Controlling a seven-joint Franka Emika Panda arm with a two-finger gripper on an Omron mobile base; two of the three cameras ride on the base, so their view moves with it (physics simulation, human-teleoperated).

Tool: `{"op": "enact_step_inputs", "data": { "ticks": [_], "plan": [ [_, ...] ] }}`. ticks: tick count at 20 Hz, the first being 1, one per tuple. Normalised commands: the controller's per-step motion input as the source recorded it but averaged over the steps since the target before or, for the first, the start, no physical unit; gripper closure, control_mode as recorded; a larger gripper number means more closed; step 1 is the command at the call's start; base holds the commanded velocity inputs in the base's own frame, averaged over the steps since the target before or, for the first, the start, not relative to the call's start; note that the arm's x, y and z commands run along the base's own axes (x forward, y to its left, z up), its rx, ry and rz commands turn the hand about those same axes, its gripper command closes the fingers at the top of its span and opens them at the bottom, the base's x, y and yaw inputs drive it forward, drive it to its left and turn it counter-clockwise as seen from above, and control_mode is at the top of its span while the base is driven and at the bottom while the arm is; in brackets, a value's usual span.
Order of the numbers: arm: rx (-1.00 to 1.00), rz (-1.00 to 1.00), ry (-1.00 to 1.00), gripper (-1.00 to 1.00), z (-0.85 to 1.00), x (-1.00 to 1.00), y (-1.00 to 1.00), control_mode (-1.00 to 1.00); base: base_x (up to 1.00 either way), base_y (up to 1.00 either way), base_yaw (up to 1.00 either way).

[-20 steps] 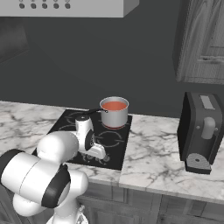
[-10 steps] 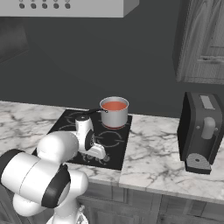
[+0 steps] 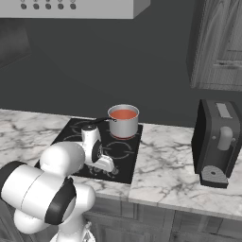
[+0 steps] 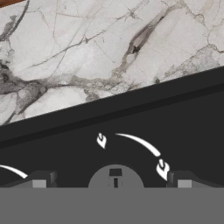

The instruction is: Wait until the marinara sauce is simmered to a deep red color and then turn off the stove.

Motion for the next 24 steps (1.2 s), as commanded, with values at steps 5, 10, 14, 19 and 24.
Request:
{"op": "enact_step_inputs", "data": {
  "ticks": [5, 10, 14, 19, 24],
  "plan": [
    [0.00, 0.00, 0.00, -1.00, 0.00, 0.00, 0.00, -1.00, 0.00, 0.00, 0.00],
    [0.00, 0.00, 0.00, -1.00, 0.00, 0.00, 0.00, -1.00, 0.00, 0.00, 0.00],
    [0.00, 0.00, 0.00, -1.00, 0.00, 0.00, 0.00, -1.00, 0.00, 0.00, 0.00],
    [0.00, 0.00, 0.00, -1.00, 0.00, 0.00, 0.00, -1.00, 0.00, 0.00, 0.00],
    [0.00, 0.00, 0.00, -1.00, 0.00, 0.00, 0.00, -1.00, 0.00, 0.00, 0.00]
  ]
}}
